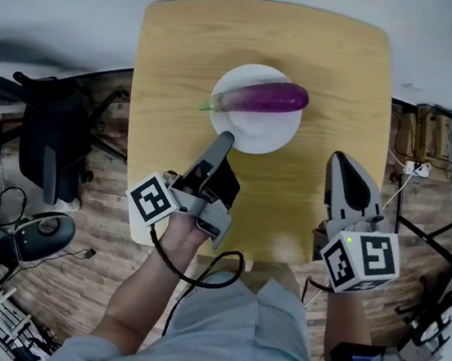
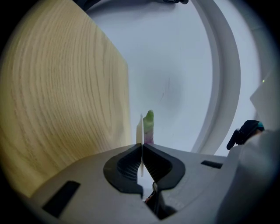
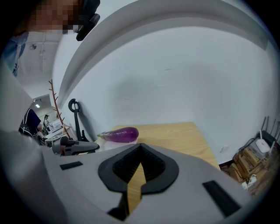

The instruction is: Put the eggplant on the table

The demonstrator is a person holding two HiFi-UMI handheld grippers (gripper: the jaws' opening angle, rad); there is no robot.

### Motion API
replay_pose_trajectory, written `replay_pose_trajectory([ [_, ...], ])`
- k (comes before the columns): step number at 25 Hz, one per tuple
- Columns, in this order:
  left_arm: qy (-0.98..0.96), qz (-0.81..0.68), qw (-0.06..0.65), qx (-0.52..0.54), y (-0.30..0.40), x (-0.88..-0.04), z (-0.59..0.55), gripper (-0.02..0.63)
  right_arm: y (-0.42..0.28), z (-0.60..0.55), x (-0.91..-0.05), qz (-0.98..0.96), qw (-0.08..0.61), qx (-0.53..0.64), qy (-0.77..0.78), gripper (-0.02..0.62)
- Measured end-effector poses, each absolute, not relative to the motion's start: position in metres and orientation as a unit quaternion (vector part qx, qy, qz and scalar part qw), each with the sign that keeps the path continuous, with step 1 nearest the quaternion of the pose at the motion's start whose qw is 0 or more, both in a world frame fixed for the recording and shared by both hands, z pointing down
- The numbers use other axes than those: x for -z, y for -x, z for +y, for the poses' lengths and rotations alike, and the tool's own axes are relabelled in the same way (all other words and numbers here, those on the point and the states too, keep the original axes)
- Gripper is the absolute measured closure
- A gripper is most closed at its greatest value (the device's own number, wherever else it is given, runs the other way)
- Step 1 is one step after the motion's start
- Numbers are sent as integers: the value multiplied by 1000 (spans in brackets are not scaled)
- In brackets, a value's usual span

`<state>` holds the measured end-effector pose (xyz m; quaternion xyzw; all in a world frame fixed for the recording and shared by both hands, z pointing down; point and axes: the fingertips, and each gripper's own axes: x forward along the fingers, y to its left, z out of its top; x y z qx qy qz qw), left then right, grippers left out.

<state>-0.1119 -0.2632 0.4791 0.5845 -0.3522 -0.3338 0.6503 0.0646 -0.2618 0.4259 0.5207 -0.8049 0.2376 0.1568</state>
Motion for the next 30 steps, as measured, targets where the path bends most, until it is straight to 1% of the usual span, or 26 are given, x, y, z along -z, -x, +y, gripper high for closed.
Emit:
replay_pose_trajectory([
  [30, -571, -348, 669, 324, 108, -508, -276, 594, -75, -266, -446, -793, 167, -251, -529, 595],
])
